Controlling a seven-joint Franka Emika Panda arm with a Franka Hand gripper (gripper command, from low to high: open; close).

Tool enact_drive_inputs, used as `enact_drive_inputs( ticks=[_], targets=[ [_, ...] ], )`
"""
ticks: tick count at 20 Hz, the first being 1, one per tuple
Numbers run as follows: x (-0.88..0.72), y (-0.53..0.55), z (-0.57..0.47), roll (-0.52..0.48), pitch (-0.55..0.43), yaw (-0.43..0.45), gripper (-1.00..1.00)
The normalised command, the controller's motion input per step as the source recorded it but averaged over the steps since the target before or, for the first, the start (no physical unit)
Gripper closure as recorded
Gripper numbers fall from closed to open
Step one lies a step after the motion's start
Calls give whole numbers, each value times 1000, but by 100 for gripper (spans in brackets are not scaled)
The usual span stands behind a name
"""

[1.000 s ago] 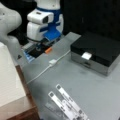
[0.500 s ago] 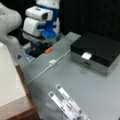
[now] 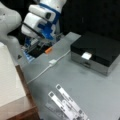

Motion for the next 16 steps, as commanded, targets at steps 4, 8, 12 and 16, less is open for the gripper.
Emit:
enact_drive_inputs(
  ticks=[4,8,12,16],
  targets=[
    [393,-109,284,-521,355,-126,-100],
    [233,-132,136,-385,284,-115,-100],
    [142,-150,116,-303,293,-134,-100],
    [63,-188,119,-226,282,-202,-100]
  ],
)
